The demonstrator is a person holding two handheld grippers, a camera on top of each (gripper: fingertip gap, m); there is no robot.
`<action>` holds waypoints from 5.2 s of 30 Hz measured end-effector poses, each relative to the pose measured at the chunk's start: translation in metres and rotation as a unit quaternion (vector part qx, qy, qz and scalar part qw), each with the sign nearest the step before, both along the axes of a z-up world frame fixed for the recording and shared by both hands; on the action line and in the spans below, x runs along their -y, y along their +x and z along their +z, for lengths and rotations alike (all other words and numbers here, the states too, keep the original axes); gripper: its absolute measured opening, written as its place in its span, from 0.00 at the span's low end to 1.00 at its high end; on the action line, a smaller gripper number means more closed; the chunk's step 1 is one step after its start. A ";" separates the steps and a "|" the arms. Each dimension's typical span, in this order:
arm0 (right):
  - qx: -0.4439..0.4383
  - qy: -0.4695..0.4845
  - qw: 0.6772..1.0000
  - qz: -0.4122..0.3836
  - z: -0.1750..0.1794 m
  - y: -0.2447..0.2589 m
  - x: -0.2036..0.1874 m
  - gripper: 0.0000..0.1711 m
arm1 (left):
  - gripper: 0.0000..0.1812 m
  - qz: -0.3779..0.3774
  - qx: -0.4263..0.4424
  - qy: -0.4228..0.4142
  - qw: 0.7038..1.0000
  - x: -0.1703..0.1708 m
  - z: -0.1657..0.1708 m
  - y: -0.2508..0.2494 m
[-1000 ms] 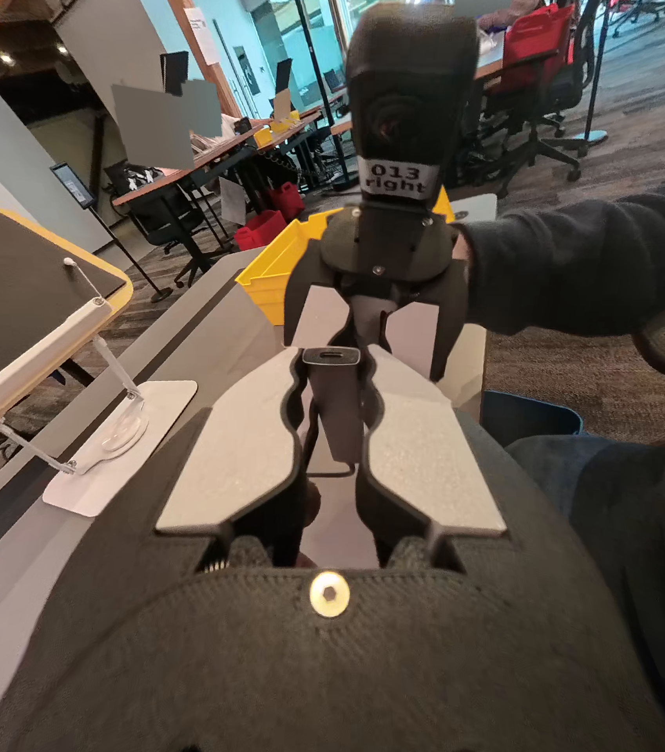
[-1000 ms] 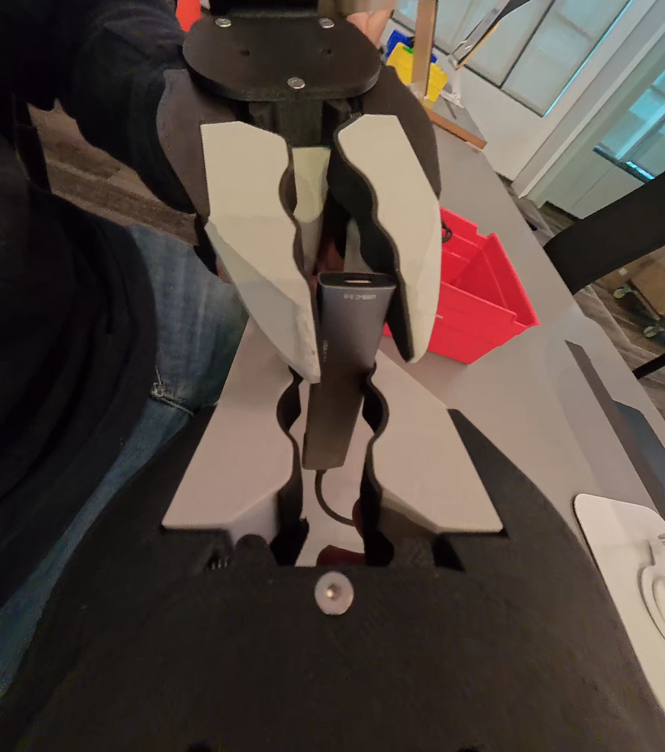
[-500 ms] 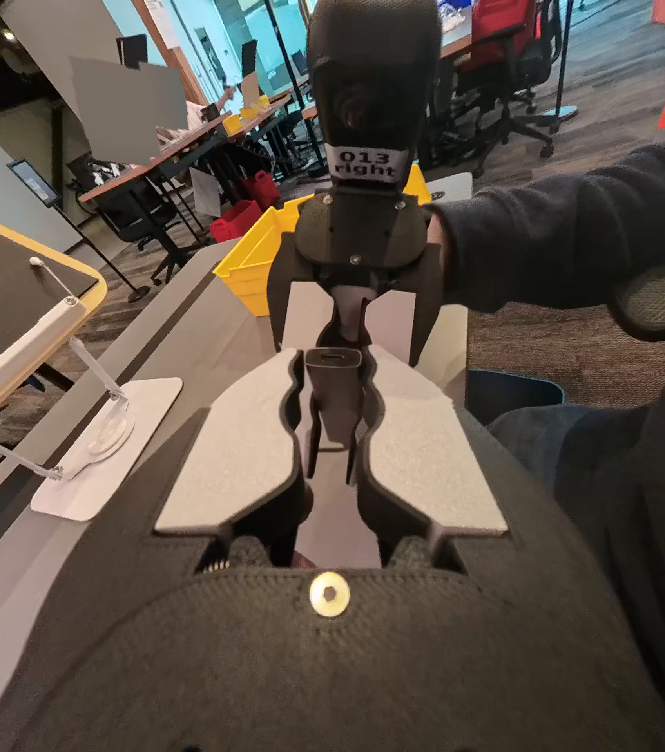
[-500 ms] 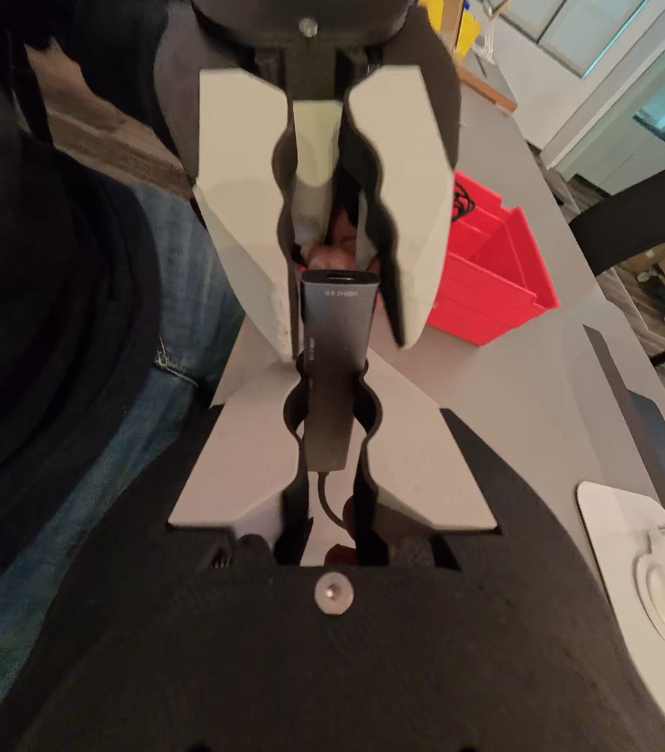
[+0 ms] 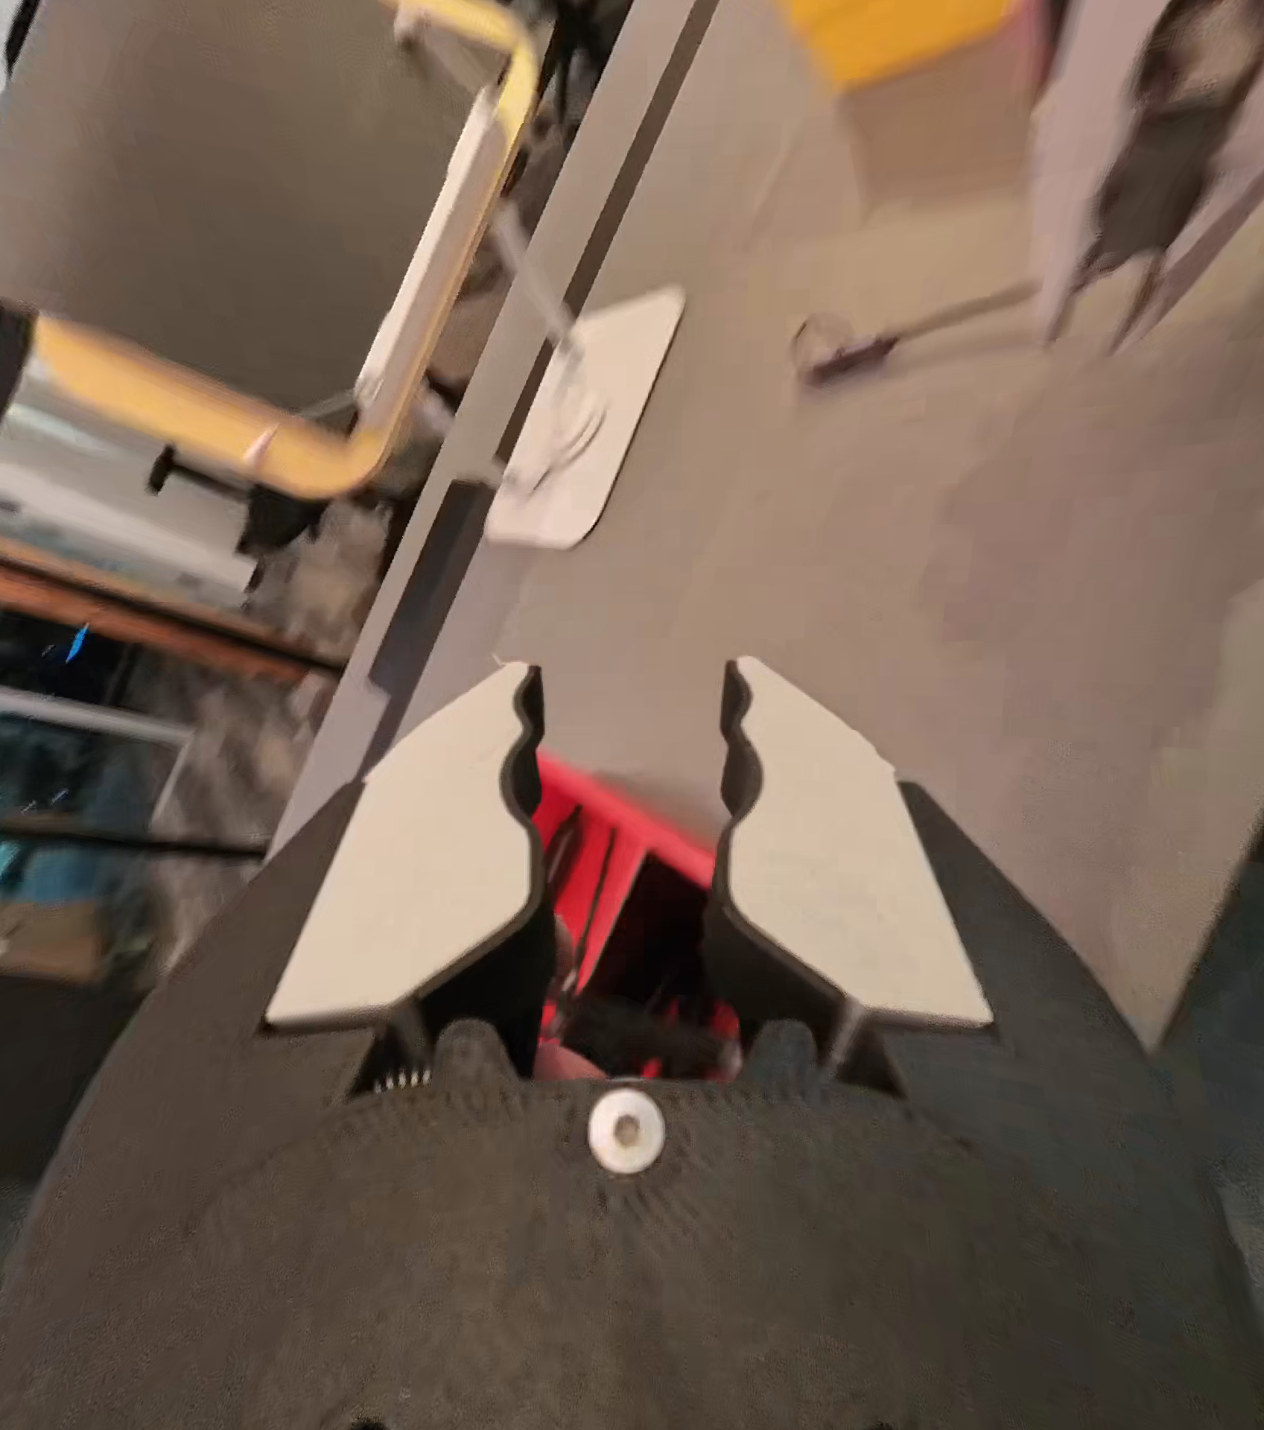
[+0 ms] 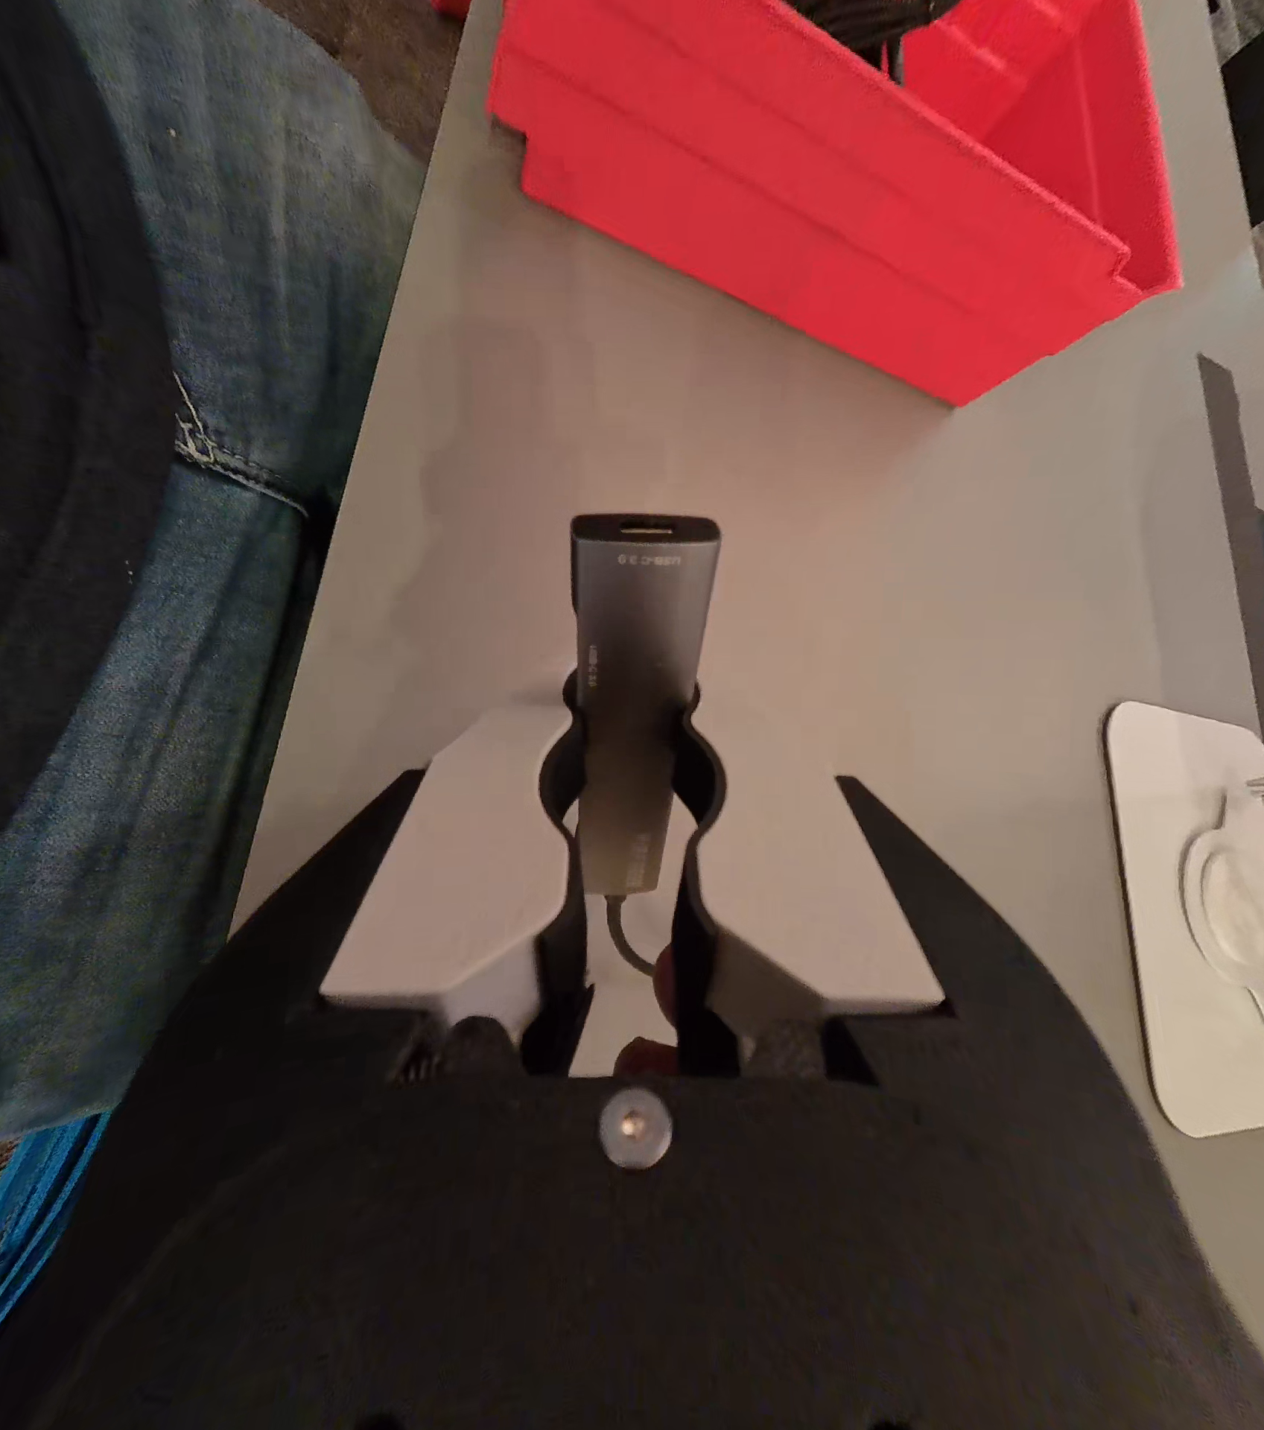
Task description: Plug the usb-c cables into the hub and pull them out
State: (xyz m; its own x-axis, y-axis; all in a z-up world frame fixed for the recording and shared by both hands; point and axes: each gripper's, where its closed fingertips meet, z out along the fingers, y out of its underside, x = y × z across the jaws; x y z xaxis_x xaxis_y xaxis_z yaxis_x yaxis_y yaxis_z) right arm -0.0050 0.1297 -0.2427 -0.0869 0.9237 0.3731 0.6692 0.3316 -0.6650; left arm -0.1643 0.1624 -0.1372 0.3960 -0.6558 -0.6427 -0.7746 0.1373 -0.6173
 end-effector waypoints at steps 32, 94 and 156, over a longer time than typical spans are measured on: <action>0.023 -0.026 0.999 -0.004 -0.025 -0.002 -0.006 0.08 | 0.15 0.169 -0.182 -0.093 0.964 -0.105 -0.100 -0.167; 0.130 -0.100 0.985 -0.047 -0.061 0.027 -0.007 0.08 | 0.04 0.065 0.097 0.125 0.985 -0.066 0.119 0.016; -0.123 0.097 0.925 -0.346 0.032 0.034 -0.145 0.02 | 0.13 0.063 -0.087 -0.043 0.993 -0.115 -0.034 0.033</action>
